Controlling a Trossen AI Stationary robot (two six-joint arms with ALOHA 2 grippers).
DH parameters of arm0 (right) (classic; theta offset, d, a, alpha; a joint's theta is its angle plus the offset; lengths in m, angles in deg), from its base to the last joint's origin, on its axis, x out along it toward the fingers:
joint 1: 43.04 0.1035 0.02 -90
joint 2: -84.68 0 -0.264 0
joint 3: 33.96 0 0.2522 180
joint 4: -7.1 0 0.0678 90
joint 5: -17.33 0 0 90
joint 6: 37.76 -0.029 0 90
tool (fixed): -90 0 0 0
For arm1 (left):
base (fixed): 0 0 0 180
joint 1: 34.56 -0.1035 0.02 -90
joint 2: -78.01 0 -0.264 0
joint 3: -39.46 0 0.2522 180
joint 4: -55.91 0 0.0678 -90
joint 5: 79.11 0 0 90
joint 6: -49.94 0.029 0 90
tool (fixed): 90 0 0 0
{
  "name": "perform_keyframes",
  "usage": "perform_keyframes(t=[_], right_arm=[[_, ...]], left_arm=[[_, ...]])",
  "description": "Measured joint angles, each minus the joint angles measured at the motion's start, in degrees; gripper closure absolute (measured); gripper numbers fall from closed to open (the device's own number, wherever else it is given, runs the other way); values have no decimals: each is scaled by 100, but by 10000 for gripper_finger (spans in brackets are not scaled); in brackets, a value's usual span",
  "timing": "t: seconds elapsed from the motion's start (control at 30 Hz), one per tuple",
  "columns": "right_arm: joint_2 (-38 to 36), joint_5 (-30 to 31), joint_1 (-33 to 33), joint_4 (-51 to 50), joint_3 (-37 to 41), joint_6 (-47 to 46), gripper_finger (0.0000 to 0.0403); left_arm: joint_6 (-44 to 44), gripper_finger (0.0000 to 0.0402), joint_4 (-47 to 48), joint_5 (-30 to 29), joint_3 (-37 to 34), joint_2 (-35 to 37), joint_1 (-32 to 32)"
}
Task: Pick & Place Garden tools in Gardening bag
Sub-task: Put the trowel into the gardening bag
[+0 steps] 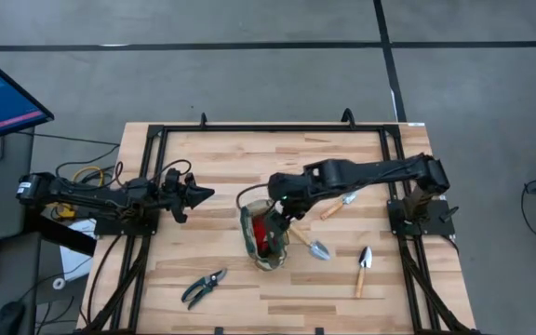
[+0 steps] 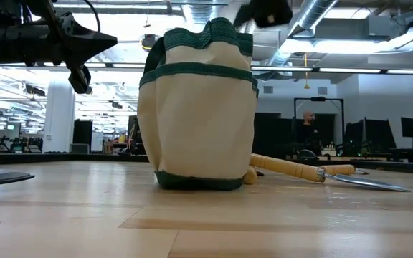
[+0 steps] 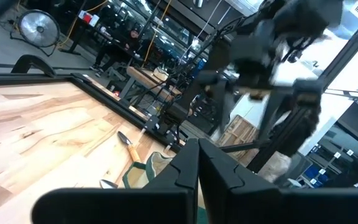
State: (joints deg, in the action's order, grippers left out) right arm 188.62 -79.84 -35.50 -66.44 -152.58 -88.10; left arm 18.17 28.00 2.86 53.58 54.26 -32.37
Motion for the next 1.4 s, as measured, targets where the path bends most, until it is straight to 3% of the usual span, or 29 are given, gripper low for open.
perform_keyframes(t=[0.1, 0.27, 0.33, 0.57, 0.7, 1.0, 1.17, 1.4], right_arm=[[-228, 183, 60, -1060, -334, 146, 143], [-597, 1557, 310, -2865, -556, -79, 143], [-721, 1843, 379, -3033, -498, -217, 143], [-1161, 1927, 792, -3043, 349, -210, 143], [-1458, 1757, 1051, -2576, 1269, -313, 143], [-1479, 1449, 1218, -35, 3074, -71, 143], [-1121, 1441, 1184, 724, 3415, 440, 143], [-502, 1436, 1184, 1061, 3475, 1070, 143]], left_arm=[[0, 394, 2, 0, 0, 2, -1], [-15, 394, -2, 0, 0, 7, -1], [-20, 394, -5, -4, 0, -2, -1], [-39, 394, -85, -2, 0, 11, 0], [-39, 394, -85, -2, 0, 7, 1], [-24, 394, -85, -4, 0, 7, -1], [-24, 394, -90, -4, 0, 7, -1], [-39, 394, -125, -2, 0, 2, -1]])
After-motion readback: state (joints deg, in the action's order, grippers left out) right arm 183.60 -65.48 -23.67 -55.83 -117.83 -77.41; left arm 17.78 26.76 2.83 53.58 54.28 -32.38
